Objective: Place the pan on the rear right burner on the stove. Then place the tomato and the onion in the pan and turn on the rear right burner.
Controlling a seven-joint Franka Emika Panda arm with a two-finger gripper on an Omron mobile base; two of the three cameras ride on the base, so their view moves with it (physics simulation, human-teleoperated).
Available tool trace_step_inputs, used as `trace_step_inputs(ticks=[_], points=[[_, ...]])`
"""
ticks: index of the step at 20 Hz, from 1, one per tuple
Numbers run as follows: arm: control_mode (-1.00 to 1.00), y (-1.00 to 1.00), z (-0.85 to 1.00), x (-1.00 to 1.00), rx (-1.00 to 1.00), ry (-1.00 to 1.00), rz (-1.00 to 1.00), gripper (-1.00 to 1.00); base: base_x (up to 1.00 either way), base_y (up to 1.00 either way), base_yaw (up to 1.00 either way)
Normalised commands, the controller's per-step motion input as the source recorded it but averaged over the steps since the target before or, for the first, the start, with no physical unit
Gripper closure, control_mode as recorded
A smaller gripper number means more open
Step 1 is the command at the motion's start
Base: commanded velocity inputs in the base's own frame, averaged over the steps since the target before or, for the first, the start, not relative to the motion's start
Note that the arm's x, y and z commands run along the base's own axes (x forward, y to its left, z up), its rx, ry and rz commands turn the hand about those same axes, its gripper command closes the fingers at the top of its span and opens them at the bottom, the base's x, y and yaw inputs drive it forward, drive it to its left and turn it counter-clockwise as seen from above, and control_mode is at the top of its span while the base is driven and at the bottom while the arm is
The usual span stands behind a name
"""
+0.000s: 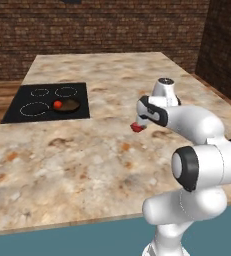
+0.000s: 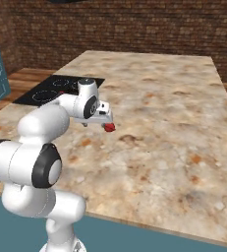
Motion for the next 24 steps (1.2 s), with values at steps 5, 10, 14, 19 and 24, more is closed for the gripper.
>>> trace_step_inputs(ticks=[5, 10, 14, 19, 24], points=[[-1.00, 0.00, -0.21, 0.33, -0.03, 0.00, 0.01, -1.00, 0.00, 0.00, 0.00], [-1.00, 0.00, -0.14, 0.33, -0.01, 0.00, 0.02, -1.00, 0.00, 0.00, 0.00], [-1.00, 0.00, -0.12, 0.30, 0.00, 0.00, 0.01, -1.00, 0.00, 0.00, 0.00], [-1.00, 0.00, -0.12, 0.26, 0.00, 0.00, 0.01, -1.00, 0.00, 0.00, 0.00], [-1.00, 0.00, -0.13, 0.24, 0.00, 0.00, 0.01, -1.00, 0.00, 0.00, 0.00]])
